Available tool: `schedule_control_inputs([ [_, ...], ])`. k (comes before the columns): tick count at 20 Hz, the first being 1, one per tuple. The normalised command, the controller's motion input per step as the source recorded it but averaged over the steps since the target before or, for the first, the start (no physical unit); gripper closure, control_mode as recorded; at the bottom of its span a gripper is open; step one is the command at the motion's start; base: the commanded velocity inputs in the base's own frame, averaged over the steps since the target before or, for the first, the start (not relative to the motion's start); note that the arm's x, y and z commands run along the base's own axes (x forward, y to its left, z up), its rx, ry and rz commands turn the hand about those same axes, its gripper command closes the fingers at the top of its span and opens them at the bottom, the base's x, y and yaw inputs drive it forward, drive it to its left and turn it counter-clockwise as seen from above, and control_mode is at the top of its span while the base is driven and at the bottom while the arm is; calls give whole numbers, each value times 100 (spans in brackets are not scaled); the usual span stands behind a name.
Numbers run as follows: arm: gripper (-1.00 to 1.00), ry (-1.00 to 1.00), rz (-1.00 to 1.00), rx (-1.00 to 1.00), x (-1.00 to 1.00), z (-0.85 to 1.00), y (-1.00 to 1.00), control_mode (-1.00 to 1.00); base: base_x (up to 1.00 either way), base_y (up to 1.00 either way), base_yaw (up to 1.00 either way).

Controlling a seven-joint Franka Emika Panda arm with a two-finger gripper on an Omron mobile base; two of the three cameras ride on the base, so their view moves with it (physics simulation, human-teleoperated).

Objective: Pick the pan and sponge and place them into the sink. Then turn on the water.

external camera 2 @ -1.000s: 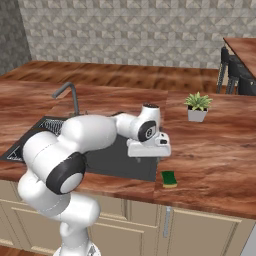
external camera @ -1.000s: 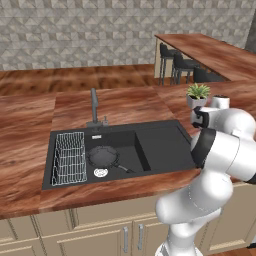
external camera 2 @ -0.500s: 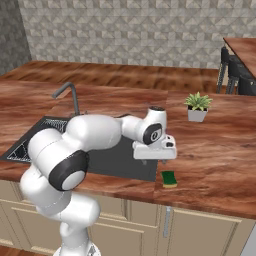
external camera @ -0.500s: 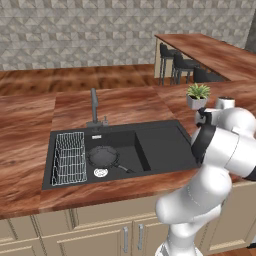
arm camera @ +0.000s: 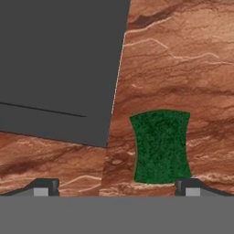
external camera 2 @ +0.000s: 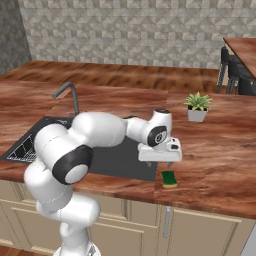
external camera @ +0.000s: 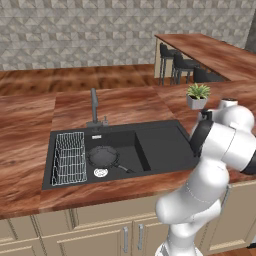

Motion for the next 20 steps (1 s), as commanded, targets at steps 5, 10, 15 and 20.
schedule_control_inputs([
  [5,-100,3,-1,1,1,-6,-17,-100,0,0,0],
  [10,-100,1,0,2,5,-12,-7,-100,0,0,0],
  [15,-100,0,0,1,4,-11,-8,-100,0,0,0],
  [20,-100,1,0,3,2,-9,-10,-100,0,0,0],
])
